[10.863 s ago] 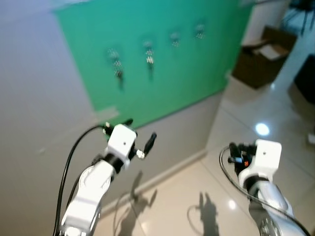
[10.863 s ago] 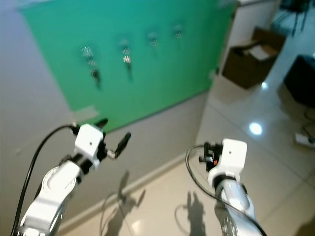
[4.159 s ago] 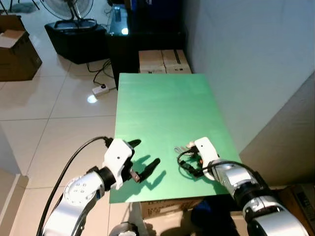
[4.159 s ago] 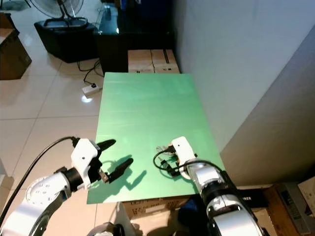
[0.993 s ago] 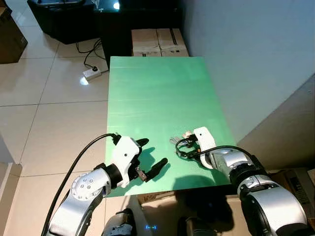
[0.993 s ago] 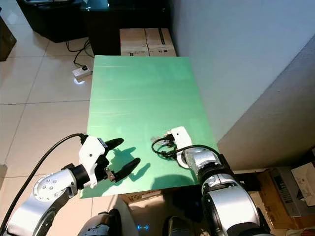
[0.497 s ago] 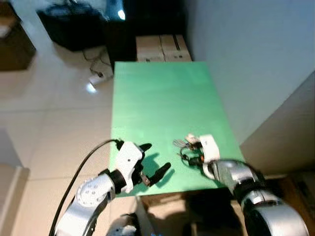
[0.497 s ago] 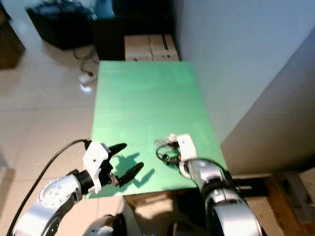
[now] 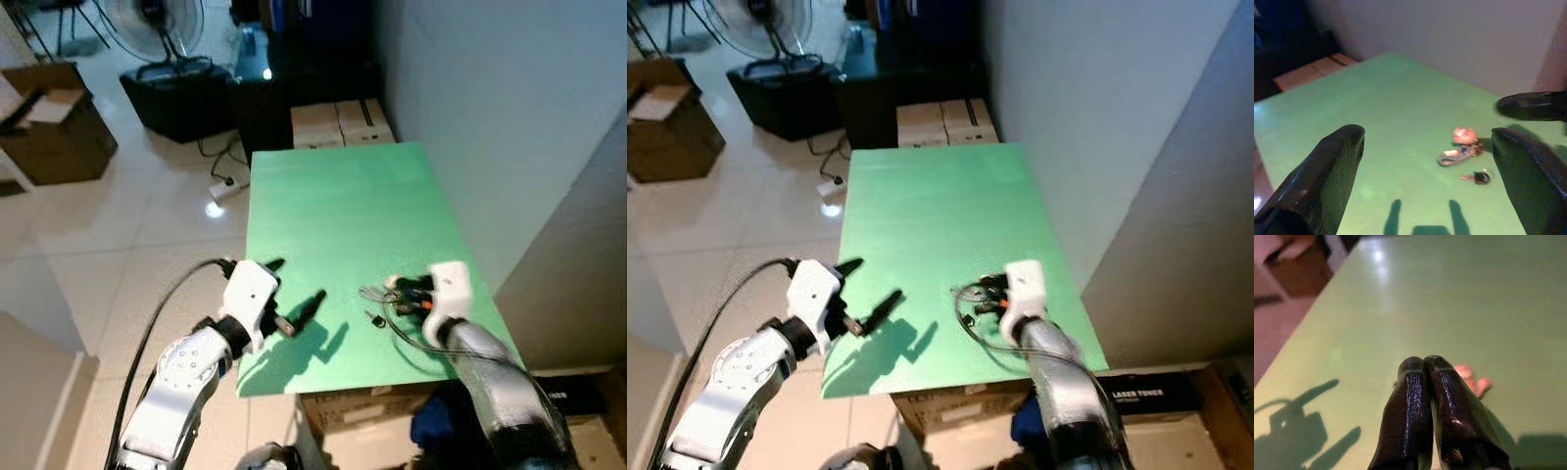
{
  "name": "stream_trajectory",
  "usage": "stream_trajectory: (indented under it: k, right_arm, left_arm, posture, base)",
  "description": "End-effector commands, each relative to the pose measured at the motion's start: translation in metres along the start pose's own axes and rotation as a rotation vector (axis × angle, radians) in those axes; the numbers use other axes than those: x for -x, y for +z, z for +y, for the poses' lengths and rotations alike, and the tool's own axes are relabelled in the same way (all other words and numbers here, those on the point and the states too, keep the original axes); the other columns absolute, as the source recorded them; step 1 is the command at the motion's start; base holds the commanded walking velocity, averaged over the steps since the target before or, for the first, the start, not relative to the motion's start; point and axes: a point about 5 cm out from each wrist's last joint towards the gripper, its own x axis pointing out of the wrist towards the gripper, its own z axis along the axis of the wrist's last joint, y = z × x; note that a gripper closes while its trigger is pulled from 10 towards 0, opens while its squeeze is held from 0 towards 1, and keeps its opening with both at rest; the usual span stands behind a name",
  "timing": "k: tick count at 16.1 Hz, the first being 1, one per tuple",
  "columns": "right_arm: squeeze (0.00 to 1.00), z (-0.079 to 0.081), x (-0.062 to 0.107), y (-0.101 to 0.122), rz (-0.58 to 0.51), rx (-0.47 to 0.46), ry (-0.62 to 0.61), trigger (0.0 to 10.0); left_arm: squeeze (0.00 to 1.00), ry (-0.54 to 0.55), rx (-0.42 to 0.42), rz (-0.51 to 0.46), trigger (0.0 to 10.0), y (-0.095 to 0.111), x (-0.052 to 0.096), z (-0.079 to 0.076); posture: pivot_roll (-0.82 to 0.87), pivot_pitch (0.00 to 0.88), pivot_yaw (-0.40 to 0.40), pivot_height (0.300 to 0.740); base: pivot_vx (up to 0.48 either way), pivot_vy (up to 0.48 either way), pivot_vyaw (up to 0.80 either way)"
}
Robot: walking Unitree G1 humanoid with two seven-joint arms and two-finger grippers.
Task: Hang keys on a hook
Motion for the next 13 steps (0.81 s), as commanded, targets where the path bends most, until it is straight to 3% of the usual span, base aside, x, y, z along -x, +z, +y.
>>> stream_trajectory:
  k: [1,4,6,7,8,9,10,13]
  right_arm:
    - [0.00,-0.001,0.005,0.015,-0.084,0.018,-0.031,0.0]
    - [0.00,0.003,0.020,0.023,-0.153,0.186,-0.077,0.0]
    - [0.00,0.013,0.021,0.016,-0.105,0.287,-0.060,0.0]
    - [0.00,0.018,0.021,0.011,-0.081,0.283,-0.053,3.8]
    - [0.00,0.022,0.020,0.006,-0.065,0.247,-0.055,10.0]
    - [0.00,0.026,0.018,-0.005,-0.011,0.153,-0.025,10.0]
    - [1.00,0.030,0.017,-0.017,0.049,0.106,-0.010,10.0]
    - [1.00,0.035,0.012,-0.034,0.126,0.028,-0.003,10.0]
  left_arm:
    - [0.00,0.029,-0.016,-0.002,10.0,0.000,0.000,0.005]
    - [0.00,0.058,-0.020,-0.010,10.0,-0.001,-0.001,0.005]
    - [0.00,0.092,-0.024,-0.017,10.0,0.000,0.002,0.009]
    - [0.00,0.100,-0.026,-0.022,10.0,0.001,0.003,0.011]
    - [0.00,0.107,-0.027,-0.026,10.0,0.002,0.005,0.012]
    - [0.00,0.115,-0.029,-0.032,10.0,0.002,0.007,0.014]
    - [0.00,0.110,-0.017,-0.028,10.0,-0.001,0.011,0.014]
    - [0.00,0.084,-0.006,-0.003,10.0,-0.008,0.020,0.011]
  posture:
    - [-0.09,0.002,0.133,0.740]
    - [-0.09,0.000,0.124,0.740]
    - [-0.08,0.000,0.115,0.740]
    - [-0.07,0.000,0.107,0.740]
    - [-0.06,0.000,0.106,0.740]
    - [-0.06,0.000,0.109,0.740]
    - [-0.06,0.000,0.113,0.740]
    - [-0.06,0.000,0.117,0.740]
  base:
    - [0.000,0.000,0.00]
    - [0.000,0.000,0.00]
    - [0.000,0.000,0.00]
    - [0.000,0.000,0.00]
    - [0.000,0.000,0.00]
    - [0.000,0.000,0.00]
    - [0.000,0.000,0.00]
    - [0.000,0.000,0.00]
